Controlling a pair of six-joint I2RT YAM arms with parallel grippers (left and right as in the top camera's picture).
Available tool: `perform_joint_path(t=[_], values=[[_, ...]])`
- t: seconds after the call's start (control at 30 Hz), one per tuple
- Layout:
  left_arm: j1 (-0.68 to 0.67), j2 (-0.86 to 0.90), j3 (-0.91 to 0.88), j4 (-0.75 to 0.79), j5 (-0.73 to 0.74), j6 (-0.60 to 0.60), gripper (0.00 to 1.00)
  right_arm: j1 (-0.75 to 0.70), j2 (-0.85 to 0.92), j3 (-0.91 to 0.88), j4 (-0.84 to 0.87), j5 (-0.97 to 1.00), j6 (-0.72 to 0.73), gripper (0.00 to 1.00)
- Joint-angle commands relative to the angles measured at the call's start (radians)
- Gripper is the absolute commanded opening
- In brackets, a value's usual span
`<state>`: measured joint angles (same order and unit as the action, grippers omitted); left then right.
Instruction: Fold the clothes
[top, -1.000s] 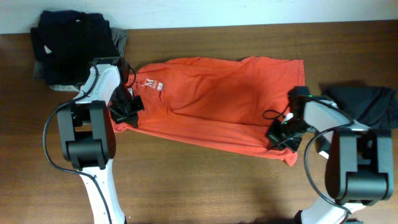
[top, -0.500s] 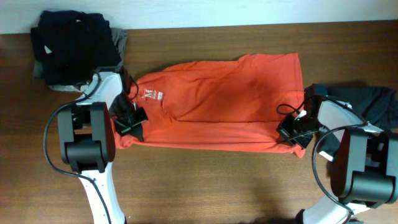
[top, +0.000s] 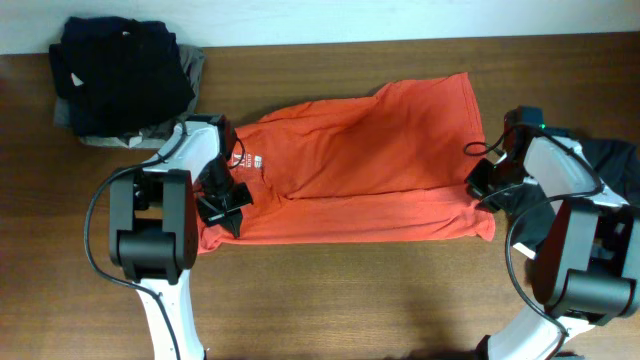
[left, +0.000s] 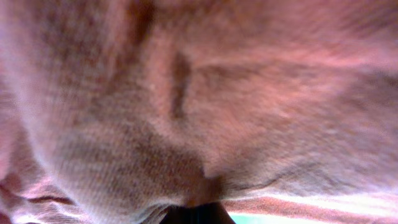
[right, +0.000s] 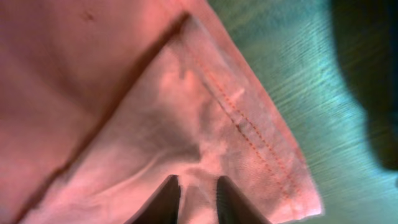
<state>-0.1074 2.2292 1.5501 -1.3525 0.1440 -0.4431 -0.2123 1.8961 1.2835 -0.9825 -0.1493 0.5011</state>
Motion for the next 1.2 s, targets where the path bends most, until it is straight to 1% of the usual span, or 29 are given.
perform_joint_path(t=[0.0, 0.03, 0.07, 0.13, 0.17, 0.23, 0.33, 0.37, 0.4, 0.43, 0.47, 0.5, 0.57, 0.6, 0.67, 0.7, 0.77, 0.9, 0.97, 1.0, 1.17], values=[[0.002, -0.052, -0.015, 0.071, -0.158, -0.027, 0.05, -0.004, 0.008, 0.082, -0.063, 0.023, -0.089, 0.46], [0.002, -0.069, -0.013, 0.079, -0.166, -0.027, 0.06, -0.004, 0.008, 0.099, -0.084, 0.022, -0.100, 0.51], [0.002, -0.113, -0.001, 0.098, -0.170, -0.027, 0.11, -0.004, 0.008, 0.148, -0.134, 0.022, -0.105, 0.63], [0.002, -0.152, 0.017, 0.125, -0.170, -0.019, 0.19, -0.003, 0.008, 0.188, -0.160, 0.006, -0.111, 0.71], [0.002, -0.169, 0.027, 0.137, -0.169, -0.013, 0.22, -0.003, 0.008, 0.210, -0.165, -0.024, -0.137, 0.73], [0.002, -0.206, 0.056, 0.160, -0.168, -0.012, 0.29, -0.002, 0.008, 0.247, -0.163, -0.108, -0.201, 0.84], [0.002, -0.251, 0.095, 0.166, -0.166, -0.012, 0.37, -0.002, 0.008, 0.278, -0.158, -0.163, -0.216, 0.89], [0.002, -0.264, 0.105, 0.165, -0.166, -0.012, 0.42, -0.002, 0.008, 0.280, -0.154, -0.166, -0.216, 0.91], [0.002, -0.273, 0.111, 0.167, -0.167, -0.013, 0.57, -0.002, 0.008, 0.280, -0.148, -0.166, -0.216, 0.94], [0.002, -0.281, 0.117, 0.176, -0.167, -0.012, 0.76, -0.002, 0.008, 0.280, -0.142, -0.166, -0.216, 0.95], [0.002, -0.286, 0.122, 0.193, -0.167, -0.012, 0.92, -0.001, 0.008, 0.279, -0.137, -0.166, -0.215, 0.96], [0.002, -0.288, 0.126, 0.215, -0.166, -0.012, 0.99, 0.003, 0.008, 0.279, -0.130, -0.166, -0.212, 0.96], [0.002, -0.288, 0.127, 0.288, -0.153, 0.003, 0.99, 0.014, 0.008, 0.279, -0.113, -0.184, -0.212, 0.96], [0.002, -0.286, 0.127, 0.336, -0.117, 0.048, 0.99, 0.022, 0.008, 0.279, -0.103, -0.196, -0.212, 0.97], [0.003, -0.283, 0.127, 0.454, 0.037, 0.187, 0.99, 0.046, 0.008, 0.278, -0.083, -0.208, -0.212, 0.97], [0.003, -0.282, 0.127, 0.507, 0.111, 0.215, 0.99, 0.060, 0.008, 0.278, -0.076, -0.207, -0.212, 0.96], [0.005, -0.281, 0.127, 0.601, 0.161, 0.212, 0.99, 0.096, 0.009, 0.277, -0.064, -0.206, -0.213, 0.97], [0.005, -0.280, 0.132, 0.733, 0.159, 0.201, 0.99, 0.170, 0.009, 0.275, -0.052, -0.185, -0.213, 0.98], [0.005, -0.275, 0.134, 0.792, 0.154, 0.202, 0.99, 0.212, 0.009, 0.275, -0.049, -0.143, -0.213, 1.00], [0.005, -0.265, 0.137, 0.831, 0.131, 0.202, 0.99, 0.242, 0.009, 0.275, -0.049, -0.116, -0.213, 0.99], [0.005, -0.194, 0.175, 0.887, 0.099, 0.227, 0.99, 0.321, 0.009, 0.275, -0.043, -0.073, -0.213, 0.99]])
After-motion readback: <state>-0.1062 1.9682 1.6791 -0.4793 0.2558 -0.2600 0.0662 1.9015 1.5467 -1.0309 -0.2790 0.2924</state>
